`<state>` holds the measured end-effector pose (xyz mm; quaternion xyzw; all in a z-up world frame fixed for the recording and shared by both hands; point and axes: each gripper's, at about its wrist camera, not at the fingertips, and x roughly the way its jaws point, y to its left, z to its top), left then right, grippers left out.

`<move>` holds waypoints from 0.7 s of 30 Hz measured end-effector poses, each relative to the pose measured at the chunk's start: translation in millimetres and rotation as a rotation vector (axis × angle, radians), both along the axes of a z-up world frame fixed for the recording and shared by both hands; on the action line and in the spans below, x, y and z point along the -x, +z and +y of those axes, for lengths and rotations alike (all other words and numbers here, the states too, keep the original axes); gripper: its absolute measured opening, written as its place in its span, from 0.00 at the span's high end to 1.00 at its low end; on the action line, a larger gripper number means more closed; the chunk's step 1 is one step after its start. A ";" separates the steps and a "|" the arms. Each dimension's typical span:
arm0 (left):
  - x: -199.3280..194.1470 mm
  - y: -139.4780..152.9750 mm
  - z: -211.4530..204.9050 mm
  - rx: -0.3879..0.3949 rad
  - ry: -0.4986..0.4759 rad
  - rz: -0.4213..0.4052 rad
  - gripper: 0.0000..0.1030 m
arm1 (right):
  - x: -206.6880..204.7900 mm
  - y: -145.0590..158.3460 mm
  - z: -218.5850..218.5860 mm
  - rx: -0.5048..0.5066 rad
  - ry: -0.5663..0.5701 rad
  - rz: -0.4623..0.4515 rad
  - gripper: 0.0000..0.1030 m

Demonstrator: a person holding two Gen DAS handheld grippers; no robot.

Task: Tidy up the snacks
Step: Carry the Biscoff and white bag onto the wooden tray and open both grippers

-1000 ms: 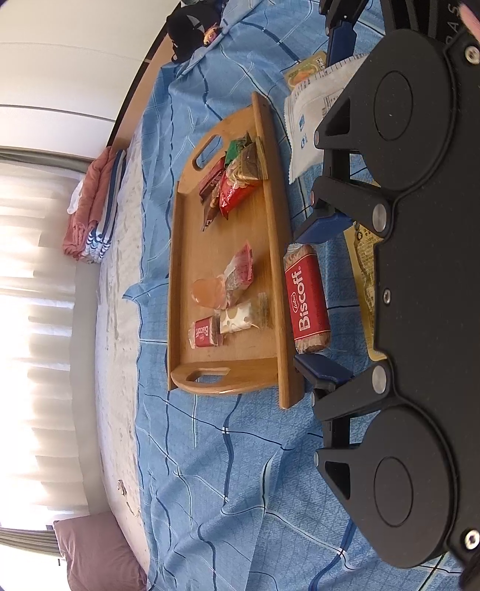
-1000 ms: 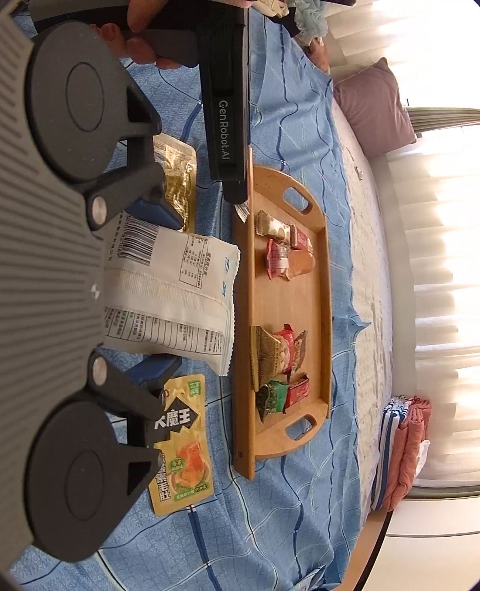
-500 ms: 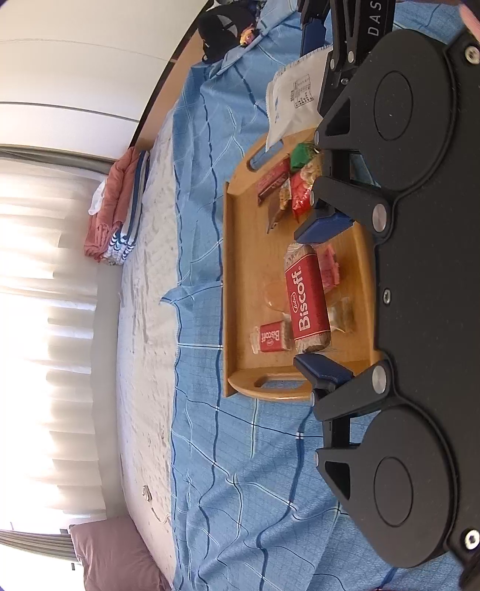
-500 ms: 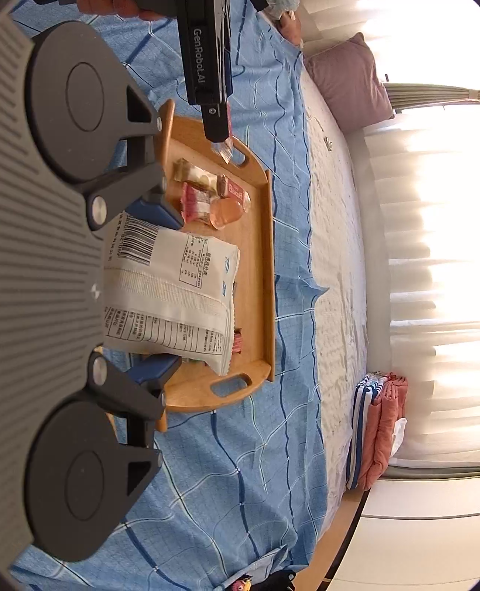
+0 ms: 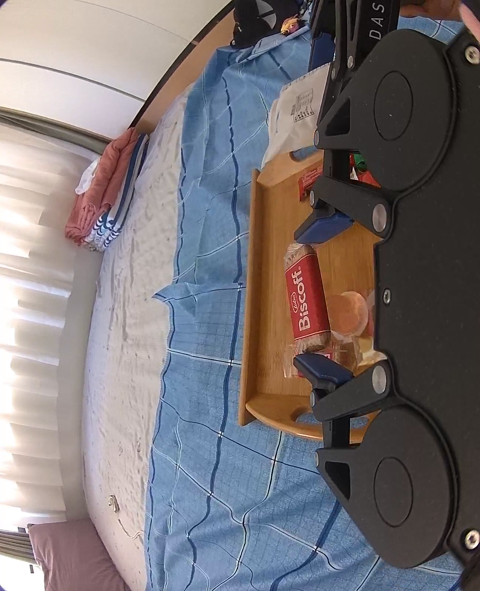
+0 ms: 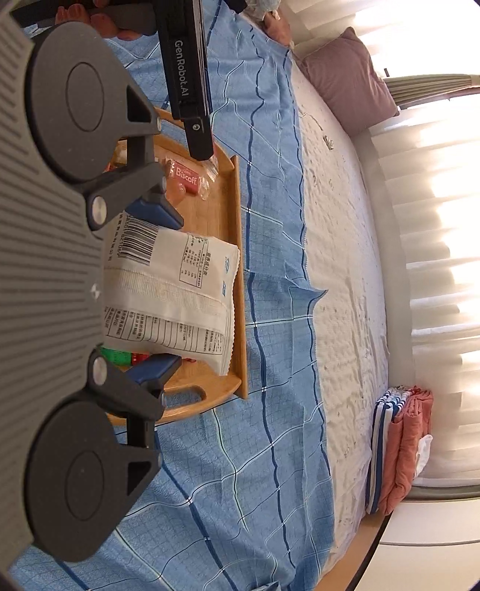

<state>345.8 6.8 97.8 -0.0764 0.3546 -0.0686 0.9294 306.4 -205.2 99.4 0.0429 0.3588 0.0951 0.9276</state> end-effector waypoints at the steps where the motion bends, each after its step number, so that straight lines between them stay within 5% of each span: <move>1: -7.8 -3.5 -1.3 0.002 0.003 0.011 0.39 | -5.9 -2.2 0.3 0.006 0.005 0.003 0.28; 21: -101.7 -79.6 -12.4 -0.055 0.046 0.103 0.39 | -99.3 -75.0 20.7 0.068 0.056 0.094 0.29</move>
